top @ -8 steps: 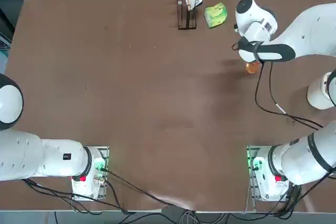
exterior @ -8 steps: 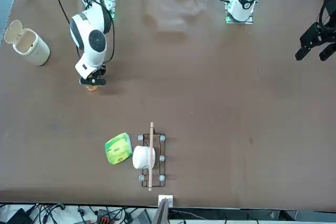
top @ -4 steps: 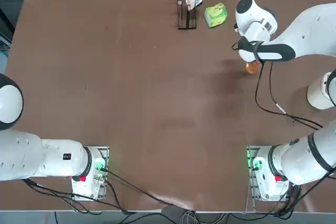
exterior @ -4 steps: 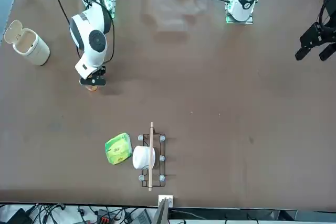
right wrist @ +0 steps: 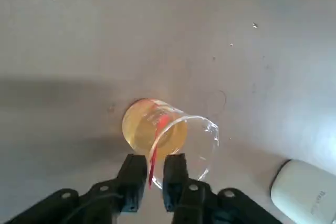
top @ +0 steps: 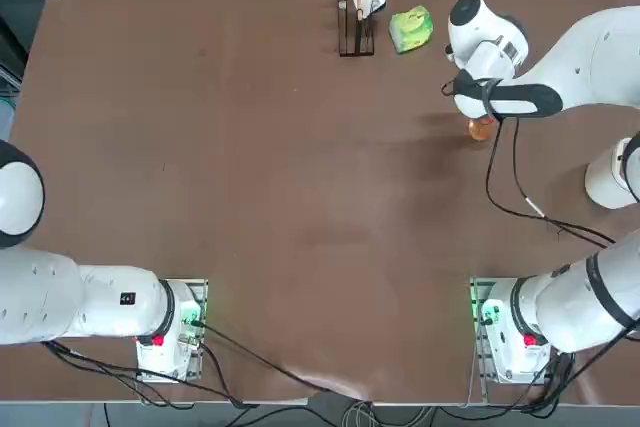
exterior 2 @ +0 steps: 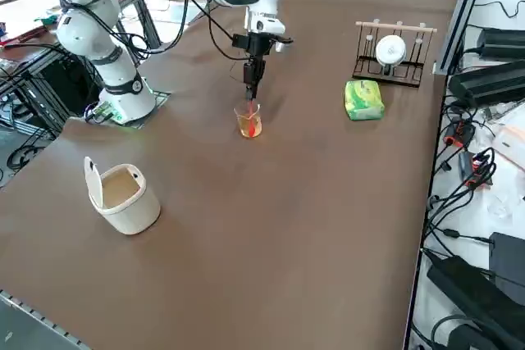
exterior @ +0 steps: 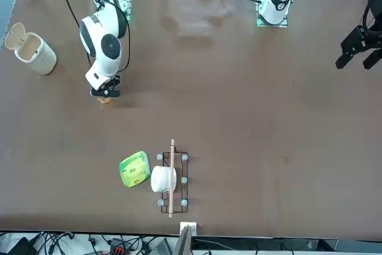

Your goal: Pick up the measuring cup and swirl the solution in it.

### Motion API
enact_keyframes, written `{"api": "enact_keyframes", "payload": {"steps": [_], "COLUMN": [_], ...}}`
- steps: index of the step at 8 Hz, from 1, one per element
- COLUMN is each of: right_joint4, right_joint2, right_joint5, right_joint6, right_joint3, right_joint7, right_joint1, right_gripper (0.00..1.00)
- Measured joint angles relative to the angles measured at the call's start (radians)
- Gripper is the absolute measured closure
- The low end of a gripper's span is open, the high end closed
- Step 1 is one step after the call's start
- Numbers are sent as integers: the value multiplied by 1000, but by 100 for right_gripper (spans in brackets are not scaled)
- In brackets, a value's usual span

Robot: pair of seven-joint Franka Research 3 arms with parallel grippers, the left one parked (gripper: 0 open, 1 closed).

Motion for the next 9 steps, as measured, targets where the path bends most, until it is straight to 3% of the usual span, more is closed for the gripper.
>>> {"api": "enact_keyframes", "payload": {"steps": [1,3,7,9], "right_joint4": [0,1,55,79], "right_joint2": [0,0,-4,-12], "right_joint5": [0,0,7,149], "right_joint6": [-1,-1,-16,-26], "right_joint3": [1,1,-4,-8], "right_joint7": [1,3,-29,-199], "right_joint1": [0,0,-17,-82], "right_gripper": [88,98,98,98]}}
